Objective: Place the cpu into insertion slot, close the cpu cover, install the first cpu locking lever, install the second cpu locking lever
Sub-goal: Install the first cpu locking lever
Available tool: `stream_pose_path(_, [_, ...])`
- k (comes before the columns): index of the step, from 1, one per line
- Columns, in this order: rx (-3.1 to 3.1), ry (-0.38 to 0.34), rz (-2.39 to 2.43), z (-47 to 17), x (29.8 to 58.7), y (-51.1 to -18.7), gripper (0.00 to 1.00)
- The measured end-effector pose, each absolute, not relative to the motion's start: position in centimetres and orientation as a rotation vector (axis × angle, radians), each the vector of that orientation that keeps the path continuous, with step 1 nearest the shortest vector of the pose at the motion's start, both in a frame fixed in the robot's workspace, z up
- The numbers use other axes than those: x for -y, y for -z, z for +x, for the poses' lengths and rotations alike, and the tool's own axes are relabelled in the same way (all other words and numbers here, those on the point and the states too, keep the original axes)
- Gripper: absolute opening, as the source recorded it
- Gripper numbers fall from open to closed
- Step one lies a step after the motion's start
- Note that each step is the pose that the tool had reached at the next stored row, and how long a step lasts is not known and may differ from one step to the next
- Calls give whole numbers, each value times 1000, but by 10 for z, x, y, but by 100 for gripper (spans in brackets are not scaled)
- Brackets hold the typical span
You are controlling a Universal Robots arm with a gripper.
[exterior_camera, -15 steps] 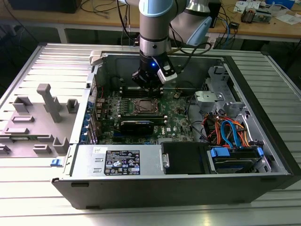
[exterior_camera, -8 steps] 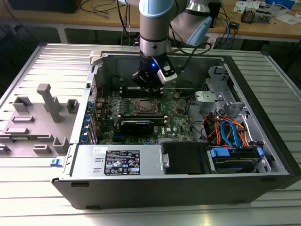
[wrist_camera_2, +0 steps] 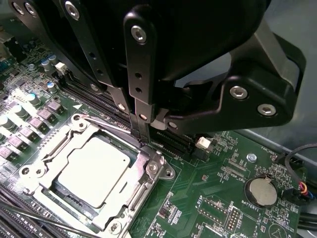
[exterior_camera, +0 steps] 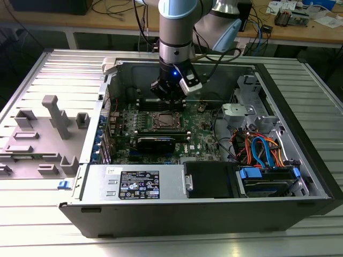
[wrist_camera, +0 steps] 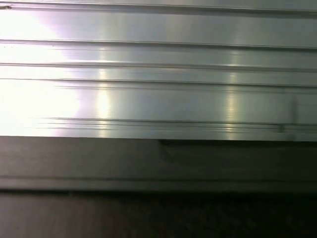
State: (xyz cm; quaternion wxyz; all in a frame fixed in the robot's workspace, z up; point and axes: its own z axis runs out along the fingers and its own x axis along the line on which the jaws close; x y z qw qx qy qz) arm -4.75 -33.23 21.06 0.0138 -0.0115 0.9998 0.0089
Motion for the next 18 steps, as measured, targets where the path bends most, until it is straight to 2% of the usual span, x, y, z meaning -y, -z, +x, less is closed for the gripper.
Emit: stream_pose_path(18, [-3114, -36, -36, -47, 336, -202, 11])
